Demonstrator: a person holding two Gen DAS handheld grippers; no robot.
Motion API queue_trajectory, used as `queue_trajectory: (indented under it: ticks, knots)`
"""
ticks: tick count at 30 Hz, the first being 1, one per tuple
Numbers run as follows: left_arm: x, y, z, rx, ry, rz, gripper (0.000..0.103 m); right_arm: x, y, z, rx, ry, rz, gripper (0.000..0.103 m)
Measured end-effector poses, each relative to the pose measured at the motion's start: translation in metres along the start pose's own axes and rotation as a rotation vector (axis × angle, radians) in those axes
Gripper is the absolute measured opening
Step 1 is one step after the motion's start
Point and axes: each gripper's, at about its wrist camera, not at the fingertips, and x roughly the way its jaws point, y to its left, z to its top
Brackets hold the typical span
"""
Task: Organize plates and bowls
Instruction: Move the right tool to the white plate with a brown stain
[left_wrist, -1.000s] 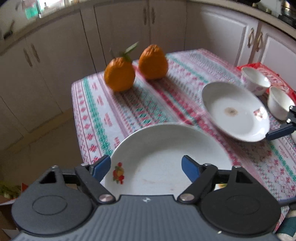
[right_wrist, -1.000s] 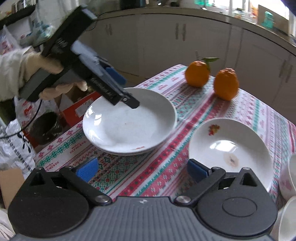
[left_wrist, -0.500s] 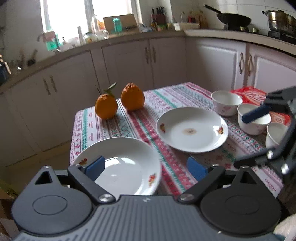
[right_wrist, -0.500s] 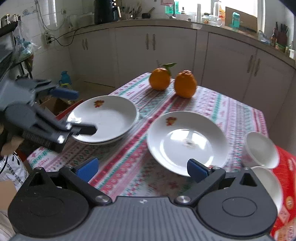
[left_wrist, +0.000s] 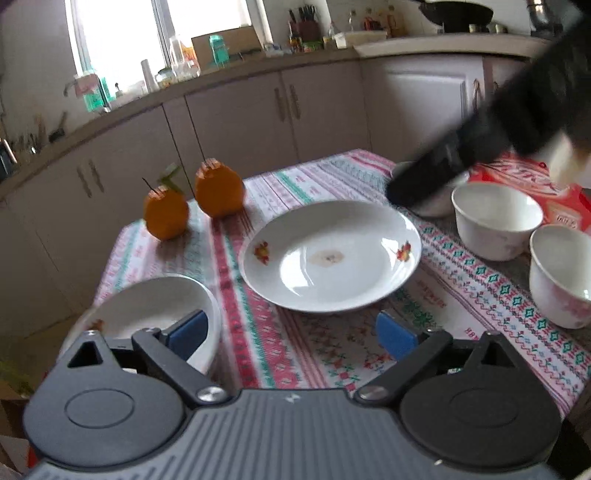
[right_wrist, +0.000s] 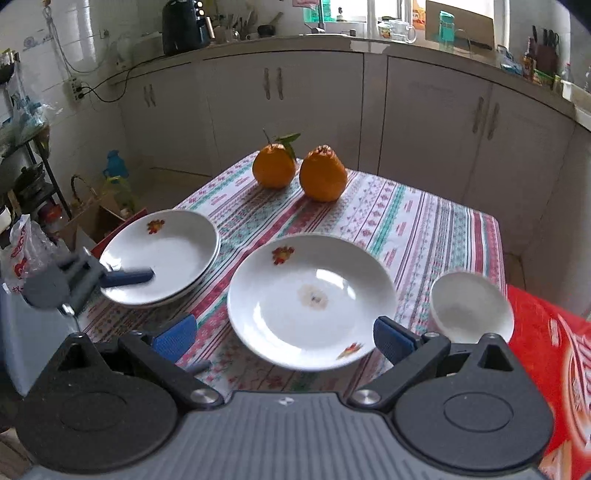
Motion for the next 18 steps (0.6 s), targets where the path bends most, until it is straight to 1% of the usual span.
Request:
queue_trajectory:
  ticks: [5, 7, 11, 16, 18]
  knots:
    - [0.023, -0.009, -0.001, 0.003, 0.032, -0.011, 0.098, 0.017, -0.019, 0.019, -0.036, 0.027, 0.014, 0.103]
    - [0.032, -0.010, -0.002, 0.001, 0.050, -0.017, 0.098, 0.027, -0.029, 0.028, -0.040, 0.051, 0.038, 0.103]
    - [0.044, -0.012, -0.002, -0.002, 0.062, -0.031, 0.098, 0.054, -0.048, 0.043, -0.012, 0.106, 0.082, 0.103]
    - [0.059, -0.016, -0.001, -0.006, 0.094, -0.056, 0.098, 0.089, -0.063, 0.053, -0.019, 0.180, 0.087, 0.103]
    - [0.060, -0.016, 0.000, -0.012, 0.090, -0.065, 0.098, 0.104, -0.070, 0.057, -0.016, 0.201, 0.079, 0.103]
